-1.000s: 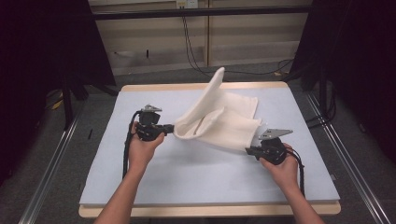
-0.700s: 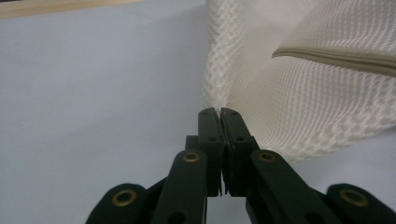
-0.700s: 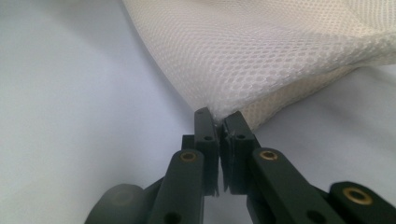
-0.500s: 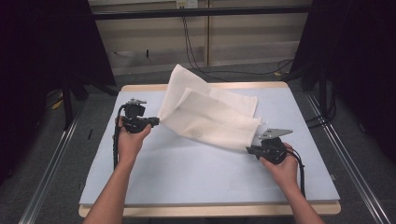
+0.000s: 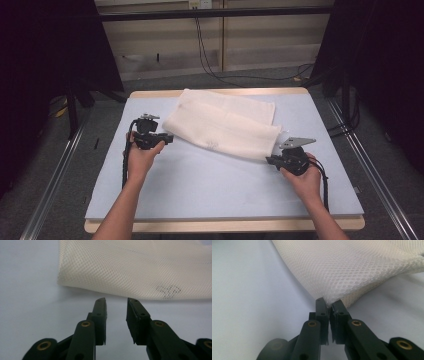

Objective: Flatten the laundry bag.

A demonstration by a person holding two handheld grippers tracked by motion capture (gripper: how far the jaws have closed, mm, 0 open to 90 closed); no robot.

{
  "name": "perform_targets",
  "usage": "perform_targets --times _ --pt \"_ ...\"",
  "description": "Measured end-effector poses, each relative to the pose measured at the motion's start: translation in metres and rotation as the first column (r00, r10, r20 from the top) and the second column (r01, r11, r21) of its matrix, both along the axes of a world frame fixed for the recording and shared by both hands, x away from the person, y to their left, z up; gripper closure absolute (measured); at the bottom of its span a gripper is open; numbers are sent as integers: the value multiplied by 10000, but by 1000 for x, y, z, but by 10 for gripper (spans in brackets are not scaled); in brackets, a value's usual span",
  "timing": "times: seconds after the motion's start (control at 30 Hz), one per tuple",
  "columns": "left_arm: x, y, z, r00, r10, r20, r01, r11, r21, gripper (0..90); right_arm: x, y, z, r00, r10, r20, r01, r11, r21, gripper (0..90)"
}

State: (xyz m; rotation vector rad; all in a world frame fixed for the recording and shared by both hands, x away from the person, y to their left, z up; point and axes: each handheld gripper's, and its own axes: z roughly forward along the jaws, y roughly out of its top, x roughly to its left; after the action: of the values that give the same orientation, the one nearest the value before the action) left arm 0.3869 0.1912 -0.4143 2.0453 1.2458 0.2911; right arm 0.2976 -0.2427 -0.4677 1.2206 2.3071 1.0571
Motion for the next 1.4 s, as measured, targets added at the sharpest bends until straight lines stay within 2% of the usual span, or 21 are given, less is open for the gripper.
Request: perform_targets --times 0.13,0.23,0.27,0.37,0.4,0.47,0.5,0.53,0.6,0.63,0.8,0.83,0.97,1.07,1.13,1.17,1.23,1.27,1.33,1.37,1.4 --pt "-6 -3 -10 9998 -173 -117 173 9998 -18 573 0 0 -1 9997 -157 -207 162 9995 259 801" --pt "-11 -6 -18 9992 -378 -121 376 9992 -139 459 0 -1 0 9974 -660 -290 674 9965 495 652" --pt "-12 -7 -19 9990 -420 -138 419 9991 -81 424 0 -1 1 9963 -824 -259 837 9948 573 630" --pt "-19 -13 -24 9991 -402 106 405 9988 -288 359 1 -1 6 9943 -1060 -88 1064 9915 747 544" --pt "-20 -13 -25 9982 -584 98 585 9983 -77 330 2 -1 6 9928 -1194 -60 1195 9898 776 523" --pt "-22 -16 -28 9975 -694 101 696 9975 -144 263 5 -3 6 9876 -1561 -176 1571 9843 801 475" --pt "-23 -17 -29 9955 -943 123 941 9954 170 258 7 -4 6 9849 -1713 -234 1727 9817 800 436" --pt "-25 -20 -30 9949 -997 136 993 9947 260 247 9 -4 5 9825 -1833 -334 1855 9788 869 416" --pt "-27 -24 -33 9924 -1208 215 1202 9924 259 212 13 -6 4 9789 -1987 -472 2027 9737 1043 390" --pt "-29 -26 -34 9922 -1227 232 1225 9924 77 205 15 -6 4 9770 -2075 -485 2116 9716 1055 373" --pt "-32 -33 -40 9873 -1556 310 1553 9878 137 172 29 -8 7 9673 -2480 -536 2527 9611 1119 327" --pt "-33 -34 -40 9870 -1586 278 1580 9872 213 170 31 -9 8 9620 -2647 -669 2709 9559 1136 302" --pt "-34 -35 -40 9869 -1566 385 1564 9877 63 154 40 -10 12 9519 -2941 -858 3037 9426 1388 292" --pt "-35 -36 -42 9860 -1637 308 1632 9864 196 137 49 -11 12 9464 -3048 -1066 3188 9344 1590 282" --pt "-36 -37 -43 9836 -1774 339 1763 9838 329 110 56 -12 10 9339 -3311 -1347 3521 9172 1865 280" --pt "-36 -38 -44 9827 -1798 441 1783 9834 348 108 60 -12 10 9330 -3247 -1551 3521 9125 2083 284" --pt "-37 -39 -44 9811 -1845 592 1830 9827 295 106 68 -11 10 9257 -3458 -1533 3723 9048 2069 297" --pt "-37 -39 -43 9787 -1979 538 1969 9801 237 106 71 -12 10 9189 -3581 -1654 3883 8950 2195 304" --pt "-38 -39 -44 9769 -2059 573 2051 9785 194 103 77 -15 9 9130 -3633 -1858 4030 8740 2714 362" --pt "-38 -39 -45 9760 -2121 497 2114 9772 171 96 78 -15 9 9119 -3734 -1701 4075 8729 2683 431" --pt "-38 -39 -45 9781 -2022 496 2019 9793 108 94 79 -15 9 9119 -3752 -1662 4081 8715 2718 484"
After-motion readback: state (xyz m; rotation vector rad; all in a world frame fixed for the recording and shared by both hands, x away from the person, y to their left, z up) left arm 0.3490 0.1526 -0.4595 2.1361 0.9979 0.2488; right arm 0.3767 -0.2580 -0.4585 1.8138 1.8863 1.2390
